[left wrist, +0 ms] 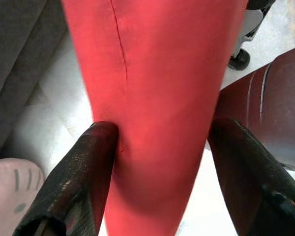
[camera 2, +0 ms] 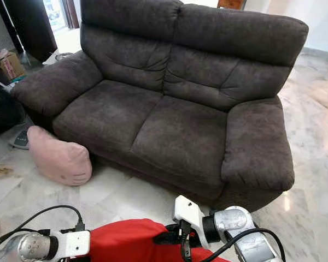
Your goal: Move the pillow to the sofa from floor
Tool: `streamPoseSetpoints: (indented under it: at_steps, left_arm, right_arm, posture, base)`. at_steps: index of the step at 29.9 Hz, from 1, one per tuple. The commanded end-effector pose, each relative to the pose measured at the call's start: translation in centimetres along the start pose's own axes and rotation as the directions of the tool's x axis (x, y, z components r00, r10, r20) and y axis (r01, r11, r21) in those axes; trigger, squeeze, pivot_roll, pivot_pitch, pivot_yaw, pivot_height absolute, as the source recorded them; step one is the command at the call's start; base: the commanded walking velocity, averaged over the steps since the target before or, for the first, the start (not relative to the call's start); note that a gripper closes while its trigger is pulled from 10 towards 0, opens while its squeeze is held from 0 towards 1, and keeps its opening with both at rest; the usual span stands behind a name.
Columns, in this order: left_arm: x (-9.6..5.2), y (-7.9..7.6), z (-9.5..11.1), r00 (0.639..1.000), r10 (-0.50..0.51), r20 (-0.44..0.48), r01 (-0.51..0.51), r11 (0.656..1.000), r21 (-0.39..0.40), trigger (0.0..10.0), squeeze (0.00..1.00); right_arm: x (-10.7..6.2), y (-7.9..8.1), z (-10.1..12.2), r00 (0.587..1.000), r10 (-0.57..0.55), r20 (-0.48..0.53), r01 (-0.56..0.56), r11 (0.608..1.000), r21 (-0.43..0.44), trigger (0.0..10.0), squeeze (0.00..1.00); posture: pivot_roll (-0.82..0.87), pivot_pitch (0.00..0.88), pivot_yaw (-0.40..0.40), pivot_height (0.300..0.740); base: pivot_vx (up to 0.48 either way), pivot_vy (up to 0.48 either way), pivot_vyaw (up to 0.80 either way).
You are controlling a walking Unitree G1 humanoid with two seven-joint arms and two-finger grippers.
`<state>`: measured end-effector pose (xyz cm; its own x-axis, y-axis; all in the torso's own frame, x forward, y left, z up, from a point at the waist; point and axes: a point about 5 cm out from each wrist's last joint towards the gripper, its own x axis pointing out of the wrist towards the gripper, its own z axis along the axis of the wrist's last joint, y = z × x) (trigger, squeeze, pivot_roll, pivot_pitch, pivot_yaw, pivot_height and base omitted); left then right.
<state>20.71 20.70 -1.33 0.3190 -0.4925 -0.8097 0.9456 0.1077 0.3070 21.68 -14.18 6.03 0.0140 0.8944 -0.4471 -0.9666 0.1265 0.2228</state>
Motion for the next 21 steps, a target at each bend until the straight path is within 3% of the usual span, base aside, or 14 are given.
streamPoseSetpoints:
  at_steps: [1,11,21]
  left_arm:
    - [0.3,-0.2,0.0,1.000,-0.013,-0.007,0.013,1.000,0.016,10.0,0.00]
    - [0.7,-1.8,-1.5,0.996,-0.049,-0.072,0.051,0.999,0.019,10.0,0.00]
    - [1.1,-1.2,-2.3,0.989,0.093,-0.112,-0.088,0.995,0.047,10.0,0.00]
  right_arm:
    - [-0.3,0.2,1.9,0.997,0.027,0.069,-0.022,0.997,-0.074,10.0,0.00]
    - [-0.8,0.2,1.9,0.998,0.016,0.060,-0.012,0.997,-0.073,10.0,0.00]
    - [-0.8,0.3,1.9,0.998,0.018,0.057,-0.014,0.997,-0.072,10.0,0.00]
  posture:
    - [0.13,0.000,-0.073,0.740]
    - [0.12,0.000,-0.078,0.740]
    - [0.12,0.003,-0.085,0.740]
  base:
    - [0.000,0.000,0.00]
    - [0.000,0.000,0.00]
    - [0.000,0.000,0.00]
